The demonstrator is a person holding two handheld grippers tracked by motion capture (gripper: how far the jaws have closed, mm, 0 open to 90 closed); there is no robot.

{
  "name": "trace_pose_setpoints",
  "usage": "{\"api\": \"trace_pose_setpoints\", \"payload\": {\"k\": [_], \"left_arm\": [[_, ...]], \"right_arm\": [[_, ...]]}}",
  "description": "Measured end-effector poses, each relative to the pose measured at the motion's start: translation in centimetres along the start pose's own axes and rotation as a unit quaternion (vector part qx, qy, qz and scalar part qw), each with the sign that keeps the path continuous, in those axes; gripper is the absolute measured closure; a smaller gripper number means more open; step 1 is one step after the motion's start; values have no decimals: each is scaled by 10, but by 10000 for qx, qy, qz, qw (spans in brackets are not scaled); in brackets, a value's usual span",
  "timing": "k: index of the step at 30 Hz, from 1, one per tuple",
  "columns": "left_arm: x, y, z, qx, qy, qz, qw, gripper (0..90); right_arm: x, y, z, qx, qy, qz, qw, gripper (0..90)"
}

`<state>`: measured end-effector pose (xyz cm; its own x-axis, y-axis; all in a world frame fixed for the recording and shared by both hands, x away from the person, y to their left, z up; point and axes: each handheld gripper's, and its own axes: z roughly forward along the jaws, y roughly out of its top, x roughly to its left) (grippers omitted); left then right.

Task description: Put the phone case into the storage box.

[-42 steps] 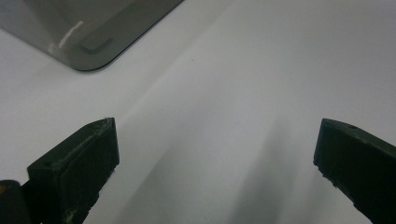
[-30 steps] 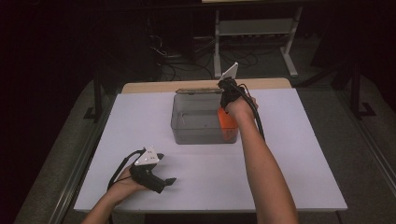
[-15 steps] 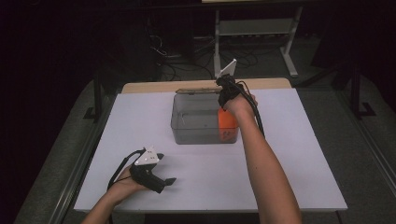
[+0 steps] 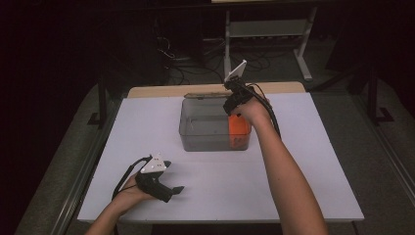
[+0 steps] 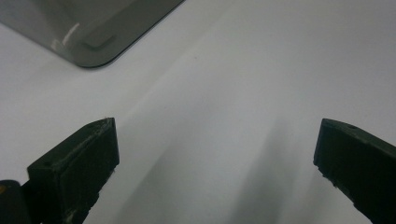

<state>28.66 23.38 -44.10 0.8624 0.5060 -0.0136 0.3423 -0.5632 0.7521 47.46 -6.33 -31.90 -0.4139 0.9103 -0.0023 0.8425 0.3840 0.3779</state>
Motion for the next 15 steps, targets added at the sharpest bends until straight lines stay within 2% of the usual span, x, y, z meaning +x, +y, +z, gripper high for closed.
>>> {"api": "trace_pose_setpoints", "payload": {"k": [2, 9, 15], "left_arm": [[0, 0, 0, -10, 16, -7, 10000, 0], [0, 0, -2, -13, 27, -50, 10000, 0], [1, 0, -3, -36, 50, -55, 10000, 0]], "right_arm": [[-2, -2, -1, -36, 15, -92, 10000, 340], [-8, -10, -6, -467, 131, -344, 9982, 183], [-11, -19, -6, -826, 311, -576, 9944, 80]]}}
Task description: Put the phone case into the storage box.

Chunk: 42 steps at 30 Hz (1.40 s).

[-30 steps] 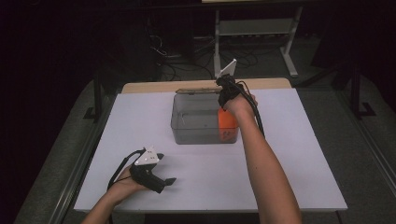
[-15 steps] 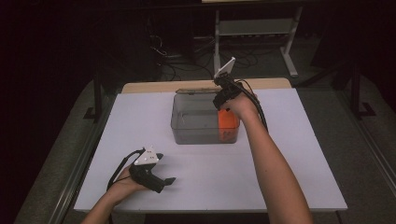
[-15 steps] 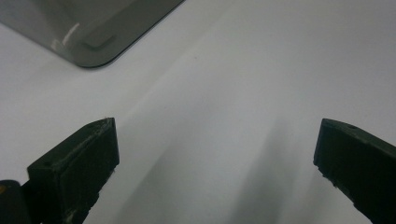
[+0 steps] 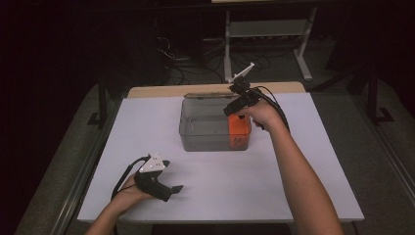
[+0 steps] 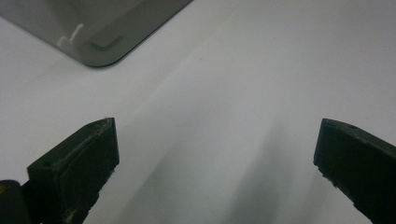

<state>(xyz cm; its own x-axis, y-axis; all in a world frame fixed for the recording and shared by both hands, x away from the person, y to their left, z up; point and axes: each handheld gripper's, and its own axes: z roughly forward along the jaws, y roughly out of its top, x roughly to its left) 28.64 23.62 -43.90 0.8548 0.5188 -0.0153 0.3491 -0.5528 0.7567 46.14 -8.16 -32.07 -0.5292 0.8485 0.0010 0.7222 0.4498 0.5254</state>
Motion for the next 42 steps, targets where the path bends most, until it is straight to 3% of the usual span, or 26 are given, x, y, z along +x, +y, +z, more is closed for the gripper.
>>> {"api": "trace_pose_setpoints", "payload": {"k": [4, 18, 25, 29, 42], "left_arm": [[1, 0, -1, -6, 12, -22, 10000, 0], [7, -3, -5, -65, 89, -115, 9999, 0], [9, -2, -6, -96, 159, -182, 9997, 0], [9, -2, -6, -69, 205, -175, 9996, 0], [12, -5, -9, -146, 211, -228, 9994, 0]], "right_arm": [[-1, -7, 1, -277, 70, -262, 9992, 3], [3, -26, -7, -923, 280, -719, 9927, 0], [-2, -40, -15, -1187, 482, -809, 9885, 0], [-4, -51, -21, -1451, 584, -881, 9838, 0], [-5, -88, -28, -1706, 602, -936, 9790, 0]]}}
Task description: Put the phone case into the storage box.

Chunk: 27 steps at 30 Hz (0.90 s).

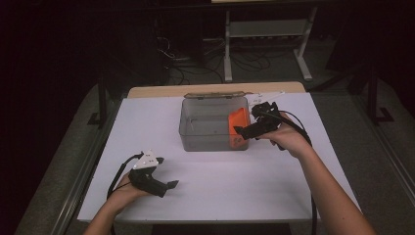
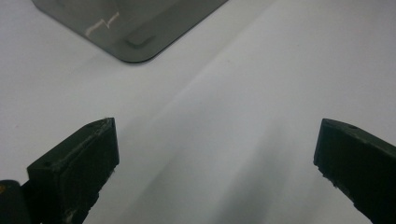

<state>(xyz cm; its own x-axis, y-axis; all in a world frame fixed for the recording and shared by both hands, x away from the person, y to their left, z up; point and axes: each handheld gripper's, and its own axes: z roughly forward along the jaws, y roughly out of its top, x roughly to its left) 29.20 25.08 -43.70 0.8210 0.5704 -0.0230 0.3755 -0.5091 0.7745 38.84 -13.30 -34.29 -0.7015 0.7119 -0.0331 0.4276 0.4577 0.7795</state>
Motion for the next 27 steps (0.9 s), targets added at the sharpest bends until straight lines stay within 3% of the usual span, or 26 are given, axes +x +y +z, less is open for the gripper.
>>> {"api": "trace_pose_setpoints", "payload": {"k": [16, 27], "left_arm": [[-2, 0, 1, 9, -15, -16, 10000, 0], [-2, 0, 2, 24, -20, 2, 10000, 0]], "right_arm": [[8, -35, -15, -280, 4, 20, 9996, 0], [15, -63, -12, -309, 106, 24, 9995, 0]]}}
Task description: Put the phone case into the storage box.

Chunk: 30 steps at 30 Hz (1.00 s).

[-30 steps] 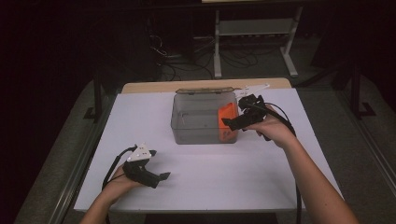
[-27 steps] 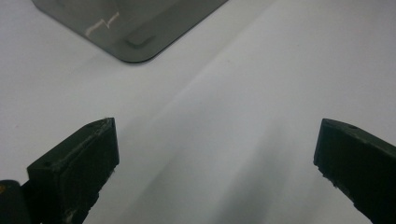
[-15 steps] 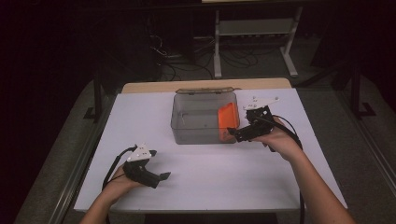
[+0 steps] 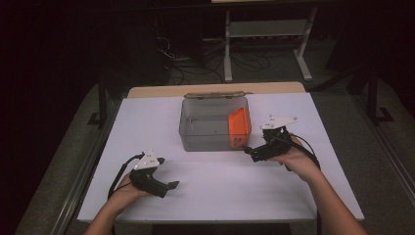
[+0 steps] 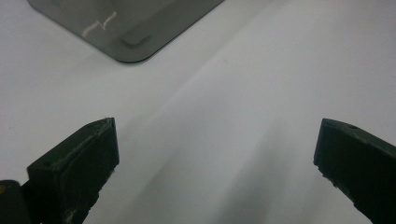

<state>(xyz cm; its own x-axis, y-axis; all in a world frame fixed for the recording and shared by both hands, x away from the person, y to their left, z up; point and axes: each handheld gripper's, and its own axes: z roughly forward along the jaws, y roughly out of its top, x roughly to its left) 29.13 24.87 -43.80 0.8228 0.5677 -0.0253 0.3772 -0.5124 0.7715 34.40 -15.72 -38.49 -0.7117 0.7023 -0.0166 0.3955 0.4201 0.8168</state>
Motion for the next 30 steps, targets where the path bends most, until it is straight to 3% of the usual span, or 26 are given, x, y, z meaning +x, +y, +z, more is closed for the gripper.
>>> {"api": "trace_pose_setpoints", "payload": {"k": [12, 30], "left_arm": [[-1, 0, 0, 20, -20, 0, 10000, 0], [-2, 1, 1, 9, -41, 38, 10000, 0]], "right_arm": [[7, -28, 1, 22, 9, 120, 9999, 0], [17, -61, -14, -20, 40, 307, 9995, 0]]}}
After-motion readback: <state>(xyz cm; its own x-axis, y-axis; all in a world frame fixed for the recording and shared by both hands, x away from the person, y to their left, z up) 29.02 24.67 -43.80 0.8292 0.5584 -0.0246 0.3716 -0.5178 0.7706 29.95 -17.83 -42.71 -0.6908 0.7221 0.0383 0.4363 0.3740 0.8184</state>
